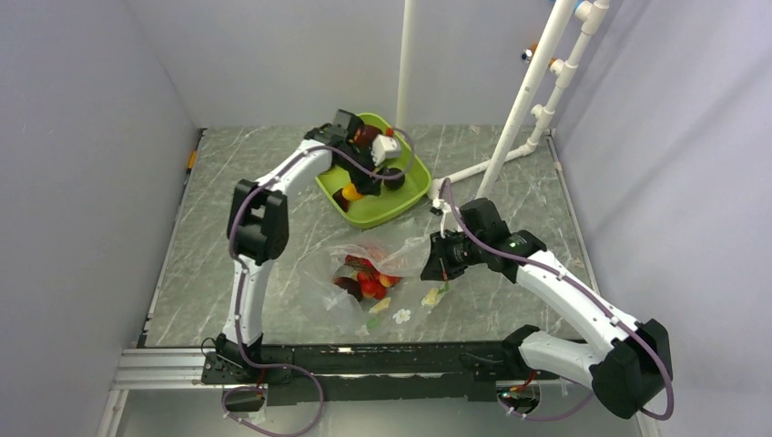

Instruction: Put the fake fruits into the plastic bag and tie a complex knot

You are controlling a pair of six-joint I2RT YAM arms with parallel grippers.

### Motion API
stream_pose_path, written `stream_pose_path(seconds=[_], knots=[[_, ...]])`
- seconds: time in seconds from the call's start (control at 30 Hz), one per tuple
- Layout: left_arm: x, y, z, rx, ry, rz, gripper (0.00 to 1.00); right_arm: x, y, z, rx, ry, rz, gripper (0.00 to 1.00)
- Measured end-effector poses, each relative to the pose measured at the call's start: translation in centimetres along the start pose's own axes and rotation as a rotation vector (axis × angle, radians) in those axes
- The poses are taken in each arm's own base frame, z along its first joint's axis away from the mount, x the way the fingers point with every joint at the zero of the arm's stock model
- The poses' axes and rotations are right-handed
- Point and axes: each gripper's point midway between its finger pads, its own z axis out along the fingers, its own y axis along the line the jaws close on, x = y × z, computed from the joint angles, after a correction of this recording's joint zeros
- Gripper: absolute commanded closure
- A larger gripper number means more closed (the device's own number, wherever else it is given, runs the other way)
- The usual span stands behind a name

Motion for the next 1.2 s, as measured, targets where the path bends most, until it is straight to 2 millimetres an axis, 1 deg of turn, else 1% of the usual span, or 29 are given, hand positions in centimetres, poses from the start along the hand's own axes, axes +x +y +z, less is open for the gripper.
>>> stream_pose_path(seconds=[0.07, 0.13, 0.2, 0.23, 0.27, 0.3, 0.37, 0.43, 0.5, 0.53, 0.6, 0.67, 0.73, 0.77, 0.8, 0.83, 0.93, 1.03, 1.1, 1.13, 1.2], knots=[[-2.5, 0.2, -2.9, -0.020, -0.087, -0.026, 0.66, -0.8, 0.7, -0.5, -0.016, -0.041, -0.008, 1.00], [-5.2, -0.2, -6.6, -0.033, -0.195, -0.037, 0.66, -1.6, 1.3, -1.0, -0.029, -0.080, -0.016, 1.00], [-8.3, -1.3, -11.2, -0.041, -0.321, -0.028, 0.66, -2.2, 1.8, -1.4, -0.040, -0.114, -0.015, 1.00], [-10.2, -2.3, -14.0, -0.048, -0.399, -0.007, 0.65, -2.6, 2.0, -1.6, -0.045, -0.127, -0.013, 1.00], [-11.6, -3.3, -16.1, -0.047, -0.451, 0.014, 0.65, -2.8, 2.1, -1.6, -0.049, -0.136, -0.009, 1.00], [-13.4, -4.8, -18.6, -0.045, -0.523, 0.058, 0.64, -3.1, 2.3, -1.6, -0.053, -0.146, -0.001, 1.00], [-15.9, -8.0, -22.5, -0.027, -0.626, 0.140, 0.62, -3.4, 2.5, -1.6, -0.059, -0.154, 0.015, 1.00], [-17.4, -12.2, -25.7, 0.011, -0.713, 0.243, 0.62, -3.7, 2.8, -1.7, -0.070, -0.161, 0.036, 1.00], [-18.3, -16.5, -27.7, 0.062, -0.767, 0.351, 0.61, -4.2, 3.2, -1.8, -0.084, -0.175, 0.055, 1.00], [-18.4, -18.3, -28.2, 0.085, -0.781, 0.402, 0.61, -4.5, 3.4, -1.9, -0.089, -0.182, 0.063, 1.00], [-18.4, -22.0, -28.6, 0.143, -0.795, 0.510, 0.62, -5.3, 3.9, -2.2, -0.104, -0.203, 0.081, 1.00], [-17.6, -25.3, -27.8, 0.205, -0.783, 0.609, 0.62, -6.0, 4.3, -2.5, -0.115, -0.224, 0.097, 1.00], [-16.2, -27.6, -26.4, 0.256, -0.757, 0.678, 0.63, -6.6, 4.6, -2.8, -0.122, -0.242, 0.111, 1.00], [-15.0, -28.7, -25.2, 0.286, -0.733, 0.702, 0.64, -6.9, 4.7, -2.9, -0.127, -0.250, 0.120, 1.00], [-13.8, -29.4, -24.1, 0.310, -0.708, 0.713, 0.65, -7.0, 4.8, -3.0, -0.131, -0.256, 0.126, 1.00], [-12.2, -30.1, -22.6, 0.334, -0.672, 0.717, 0.65, -7.1, 4.9, -3.0, -0.134, -0.259, 0.137, 1.00], [-8.5, -30.6, -19.2, 0.366, -0.580, 0.720, 0.66, -7.3, 5.0, -3.1, -0.143, -0.261, 0.162, 1.00], [-5.1, -30.0, -15.8, 0.335, -0.473, 0.738, 0.64, -7.4, 5.1, -3.3, -0.156, -0.263, 0.183, 1.00], [-3.9, -29.0, -14.1, 0.296, -0.409, 0.744, 0.61, -7.5, 5.2, -3.3, -0.160, -0.266, 0.187, 1.00], [-3.7, -28.3, -13.4, 0.274, -0.385, 0.746, 0.60, -7.5, 5.2, -3.3, -0.161, -0.265, 0.189, 1.00], [-3.7, -26.2, -11.7, 0.204, -0.338, 0.758, 0.57, -7.5, 5.2, -3.4, -0.162, -0.266, 0.192, 1.00]])
